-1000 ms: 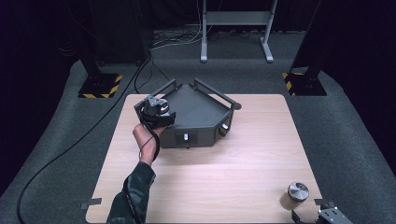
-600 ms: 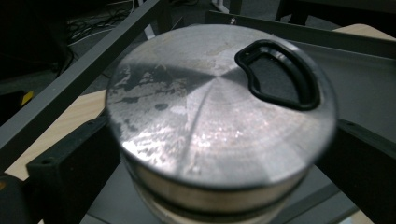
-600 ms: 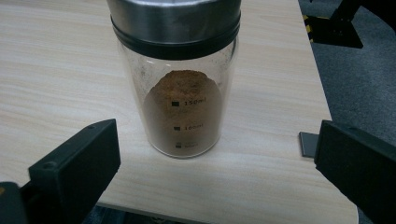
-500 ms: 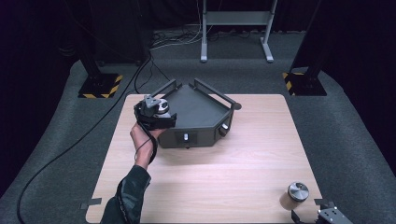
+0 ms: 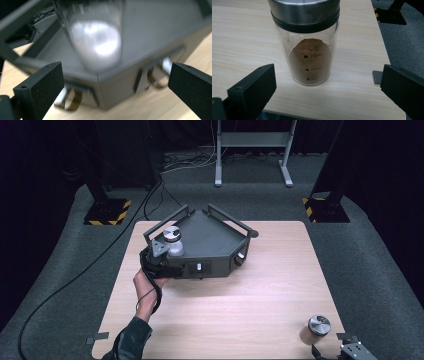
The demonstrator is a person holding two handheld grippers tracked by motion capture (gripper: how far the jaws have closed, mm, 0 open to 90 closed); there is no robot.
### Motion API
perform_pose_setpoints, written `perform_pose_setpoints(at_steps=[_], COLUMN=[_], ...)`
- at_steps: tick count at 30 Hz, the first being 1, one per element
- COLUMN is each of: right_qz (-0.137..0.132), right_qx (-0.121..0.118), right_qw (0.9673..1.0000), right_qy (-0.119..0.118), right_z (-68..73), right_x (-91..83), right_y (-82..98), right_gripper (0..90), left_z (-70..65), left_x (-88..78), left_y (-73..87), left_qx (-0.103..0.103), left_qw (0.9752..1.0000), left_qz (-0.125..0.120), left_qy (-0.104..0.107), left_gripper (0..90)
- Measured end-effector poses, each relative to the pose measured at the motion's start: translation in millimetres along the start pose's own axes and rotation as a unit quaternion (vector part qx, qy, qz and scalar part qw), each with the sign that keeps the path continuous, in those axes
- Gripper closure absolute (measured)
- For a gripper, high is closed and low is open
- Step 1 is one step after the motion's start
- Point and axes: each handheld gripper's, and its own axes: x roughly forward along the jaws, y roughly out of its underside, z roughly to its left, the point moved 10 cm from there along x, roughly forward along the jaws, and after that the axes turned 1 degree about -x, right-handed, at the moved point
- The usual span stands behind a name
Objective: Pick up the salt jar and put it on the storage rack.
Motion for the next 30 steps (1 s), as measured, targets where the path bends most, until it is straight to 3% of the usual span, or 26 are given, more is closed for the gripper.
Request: perform_pose_setpoints(at_steps=[8,13,15,18,30], right_qz=[-0.002,0.001,0.003,0.005,0.008], right_qx=[0.0,-0.002,-0.003,-0.006,-0.01], right_qw=[1.0,1.0,1.0,1.0,0.9999], right_qy=[0.0,-0.003,-0.001,-0.003,-0.001], right_z=[0.8,3.5,5.2,6.5,8.9], right_x=[-0.4,1.3,2.1,3.0,2.5], right_y=[-1.2,-2.6,-3.1,-3.4,-4.0], right_gripper=[0.0,0.0,0.0,0.0,0.0], left_z=[-3.9,-7.4,-10.1,-15.2,-19.6], left_x=[-6.8,-4.3,-1.0,0.6,3.6], left_y=[59.3,93.7,103.0,113.8,127.6], left_qx=[-0.013,-0.017,-0.013,-0.003,-0.017], left_qw=[0.9997,0.9986,0.9971,0.9955,0.9939], left_qz=[0.014,0.041,0.066,0.087,0.099], left_qy=[0.017,0.03,0.037,0.039,0.046], left_gripper=[0.2,0.2,0.2,0.2,0.2])
